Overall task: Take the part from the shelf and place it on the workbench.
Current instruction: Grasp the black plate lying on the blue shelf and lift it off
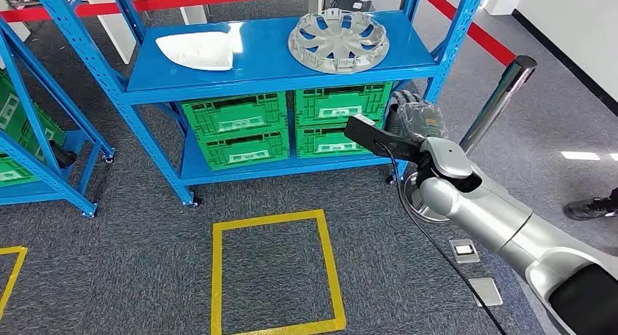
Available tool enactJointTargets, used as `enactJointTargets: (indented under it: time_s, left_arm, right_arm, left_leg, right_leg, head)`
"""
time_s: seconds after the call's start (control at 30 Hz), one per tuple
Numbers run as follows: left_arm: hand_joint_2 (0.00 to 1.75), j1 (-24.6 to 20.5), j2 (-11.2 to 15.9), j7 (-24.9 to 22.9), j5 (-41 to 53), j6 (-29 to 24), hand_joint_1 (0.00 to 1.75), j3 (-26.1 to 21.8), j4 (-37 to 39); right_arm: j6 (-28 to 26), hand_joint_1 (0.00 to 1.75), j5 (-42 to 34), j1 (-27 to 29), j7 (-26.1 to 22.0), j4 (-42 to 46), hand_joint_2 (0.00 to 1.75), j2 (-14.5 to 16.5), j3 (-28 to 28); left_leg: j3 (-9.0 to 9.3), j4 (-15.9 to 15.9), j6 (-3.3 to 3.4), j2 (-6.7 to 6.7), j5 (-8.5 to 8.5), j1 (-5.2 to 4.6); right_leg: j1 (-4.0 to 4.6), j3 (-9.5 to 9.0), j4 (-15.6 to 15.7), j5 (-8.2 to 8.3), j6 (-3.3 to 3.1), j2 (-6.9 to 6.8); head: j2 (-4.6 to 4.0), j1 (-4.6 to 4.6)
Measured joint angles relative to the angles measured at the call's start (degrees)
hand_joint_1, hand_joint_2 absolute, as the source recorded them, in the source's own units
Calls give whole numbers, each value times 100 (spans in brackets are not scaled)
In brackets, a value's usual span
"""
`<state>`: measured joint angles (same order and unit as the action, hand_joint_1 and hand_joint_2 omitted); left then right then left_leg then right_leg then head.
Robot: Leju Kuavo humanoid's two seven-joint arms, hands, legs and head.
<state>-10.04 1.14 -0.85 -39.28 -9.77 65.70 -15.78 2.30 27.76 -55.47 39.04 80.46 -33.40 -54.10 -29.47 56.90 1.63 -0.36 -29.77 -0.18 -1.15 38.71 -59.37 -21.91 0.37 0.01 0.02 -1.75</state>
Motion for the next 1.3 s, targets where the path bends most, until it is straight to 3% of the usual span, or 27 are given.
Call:
enactJointTargets:
  time_s: [1.3]
  left_arm:
    - [0, -19, -2, 0, 2, -2, 0, -4, 0]
  right_arm:
    - [11, 0, 0, -8, 0, 0, 0, 0, -13]
  left_leg:
    - [-4, 35, -53, 2, -63, -33]
  right_leg:
    - [35, -98, 137, -162, -52, 16]
  head:
    - [0, 15]
